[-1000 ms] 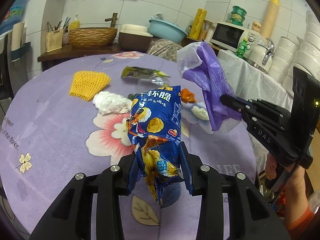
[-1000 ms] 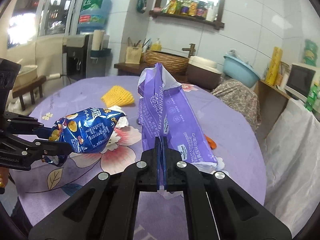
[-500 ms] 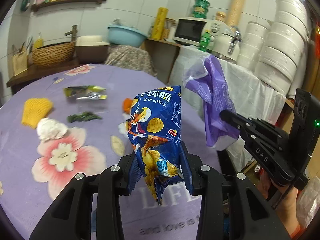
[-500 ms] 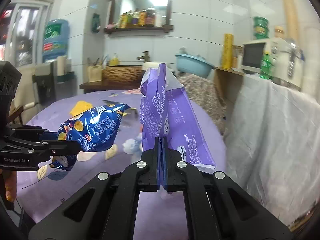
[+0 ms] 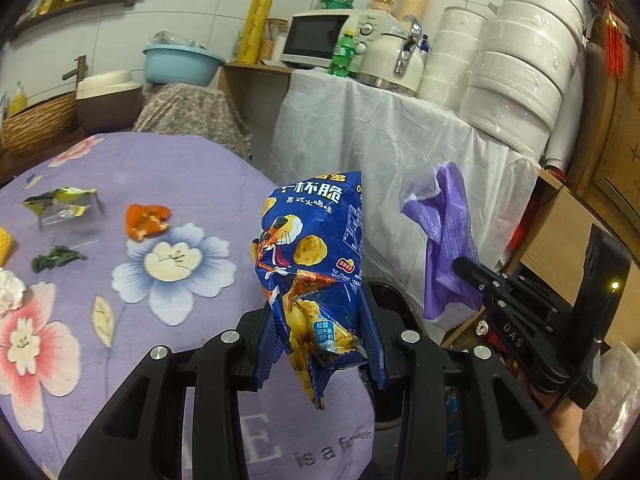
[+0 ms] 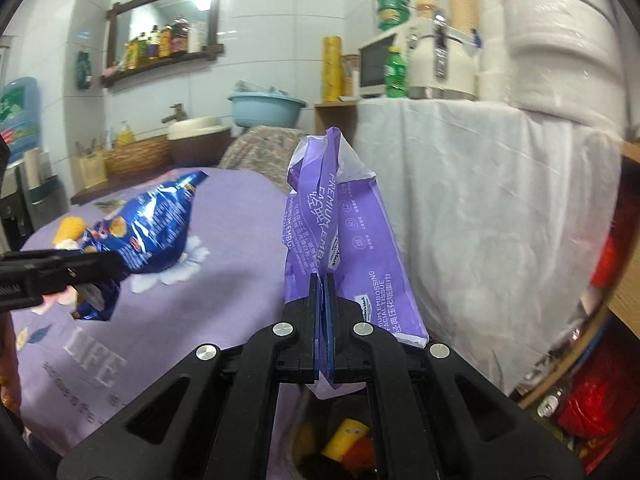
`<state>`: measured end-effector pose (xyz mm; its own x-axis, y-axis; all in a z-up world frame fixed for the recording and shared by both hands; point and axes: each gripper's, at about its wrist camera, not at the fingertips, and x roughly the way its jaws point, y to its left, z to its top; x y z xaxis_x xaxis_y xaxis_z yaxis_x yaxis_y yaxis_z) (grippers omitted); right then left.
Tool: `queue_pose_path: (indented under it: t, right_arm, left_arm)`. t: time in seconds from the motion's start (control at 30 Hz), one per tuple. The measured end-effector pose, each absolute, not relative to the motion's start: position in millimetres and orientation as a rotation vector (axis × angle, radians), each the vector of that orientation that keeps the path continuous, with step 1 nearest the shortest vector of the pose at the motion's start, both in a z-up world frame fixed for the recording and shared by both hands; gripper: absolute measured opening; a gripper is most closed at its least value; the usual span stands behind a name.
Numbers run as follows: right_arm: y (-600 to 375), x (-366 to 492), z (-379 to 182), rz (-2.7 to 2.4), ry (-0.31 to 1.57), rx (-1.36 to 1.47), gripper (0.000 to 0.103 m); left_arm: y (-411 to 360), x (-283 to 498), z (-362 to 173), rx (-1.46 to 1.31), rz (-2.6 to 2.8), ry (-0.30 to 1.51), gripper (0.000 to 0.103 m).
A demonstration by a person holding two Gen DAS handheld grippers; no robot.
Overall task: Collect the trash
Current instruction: 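Grasp the purple plastic bag with the right tool while the left tool lifts the blue chip bag, then lower both bags into the black bin and open both tools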
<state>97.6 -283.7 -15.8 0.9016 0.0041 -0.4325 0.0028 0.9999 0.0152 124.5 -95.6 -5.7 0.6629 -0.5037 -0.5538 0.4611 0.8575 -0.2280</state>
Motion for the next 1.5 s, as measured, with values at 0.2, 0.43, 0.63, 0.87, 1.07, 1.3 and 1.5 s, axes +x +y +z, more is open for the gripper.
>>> queue_pose_path:
  t: [0.2, 0.43, 0.63, 0.87, 1.07, 1.3, 1.5]
  right_arm:
    - [-314.9, 107.4, -55.7, -0.067, 0.544, 0.054, 0.003]
    - [-338.7, 131.4, -122.2, -0.087, 0.708, 0.153, 0.003]
    - [-355.3, 144.2, -176.3, -0.115, 0.819, 0.232, 0.004]
    - [-366.0, 139.6, -201.1, -0.153, 0.832, 0.281, 0.041]
    - [-370.6, 118.5, -187.9, -0.249, 0.768, 0.26, 0.044]
    - [-382.1, 93.0, -171.8, -0.37, 0.739, 0.178, 0.055]
    - [-406.3, 75.9, -174.3, -0.456, 0.732, 0.23, 0.055]
  left_arm:
    - [-121.6, 132.1, -12.9, -0.056, -0.585, 0.671, 0.037]
    - [-151.2, 139.9, -23.9, -0.032, -0.631, 0.709, 0.037]
    - [-172.0, 141.9, -33.4, -0.005, -0.658, 0.74, 0.037]
    - [-200.3, 136.2, -45.6, 0.035, -0.707, 0.766, 0.037]
    - [-230.2, 138.0, -70.6, 0.066, -0.747, 0.836, 0.037]
    - [-259.0, 148.8, -113.0, 0.077, -0.761, 0.958, 0.037]
    - [-275.0, 156.2, -143.7, 0.104, -0.749, 1.013, 0.037]
